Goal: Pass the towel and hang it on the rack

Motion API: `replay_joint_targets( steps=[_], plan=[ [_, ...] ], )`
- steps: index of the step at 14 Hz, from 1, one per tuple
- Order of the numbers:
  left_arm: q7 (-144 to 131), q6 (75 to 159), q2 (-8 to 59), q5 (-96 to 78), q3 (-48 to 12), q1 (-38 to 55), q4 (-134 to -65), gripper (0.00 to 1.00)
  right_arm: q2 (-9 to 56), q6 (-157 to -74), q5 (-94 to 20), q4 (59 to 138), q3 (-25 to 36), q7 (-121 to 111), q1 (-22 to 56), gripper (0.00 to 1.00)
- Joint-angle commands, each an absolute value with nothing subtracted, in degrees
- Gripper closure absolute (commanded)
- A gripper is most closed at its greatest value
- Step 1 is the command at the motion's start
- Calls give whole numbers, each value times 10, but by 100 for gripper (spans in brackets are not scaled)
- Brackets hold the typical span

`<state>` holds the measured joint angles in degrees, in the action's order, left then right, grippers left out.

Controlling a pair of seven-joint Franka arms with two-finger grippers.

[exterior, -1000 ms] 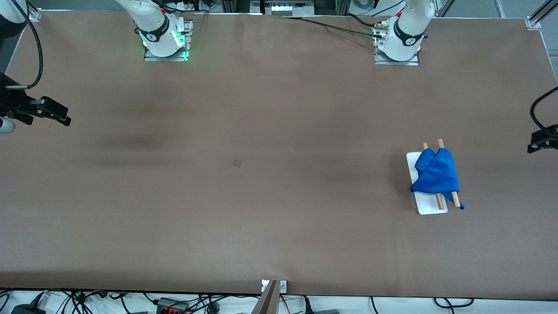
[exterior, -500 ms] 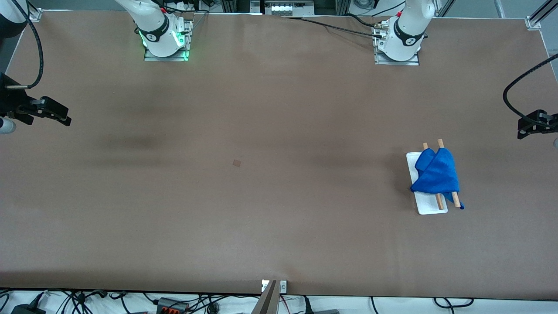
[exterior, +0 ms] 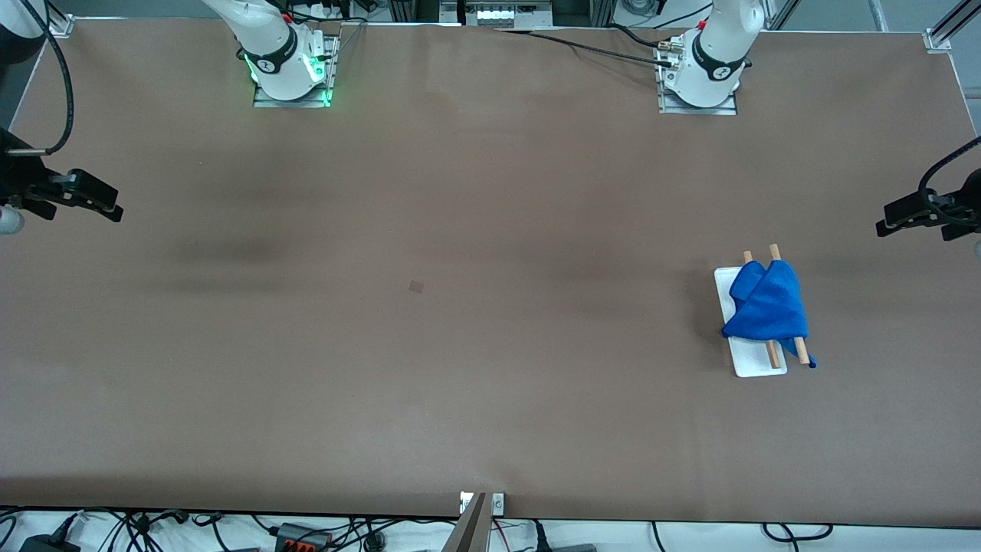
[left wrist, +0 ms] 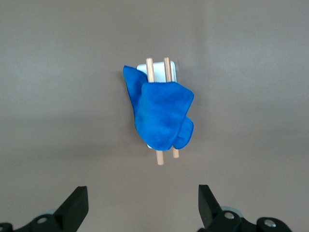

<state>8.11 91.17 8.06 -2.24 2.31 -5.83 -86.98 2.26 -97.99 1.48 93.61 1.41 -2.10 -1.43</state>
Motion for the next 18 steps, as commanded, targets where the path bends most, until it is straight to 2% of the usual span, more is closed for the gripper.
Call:
replay_joint_targets(
  steps=[1, 18],
  plan=[
    [3, 896, 63, -28, 33, -48, -885, 0, 20, -979, 11, 929, 13, -22, -15, 0],
    [-11, 887, 56, -17, 32, -23, -896, 0, 22, -974, 11, 929, 14, -23, -16, 0]
  ],
)
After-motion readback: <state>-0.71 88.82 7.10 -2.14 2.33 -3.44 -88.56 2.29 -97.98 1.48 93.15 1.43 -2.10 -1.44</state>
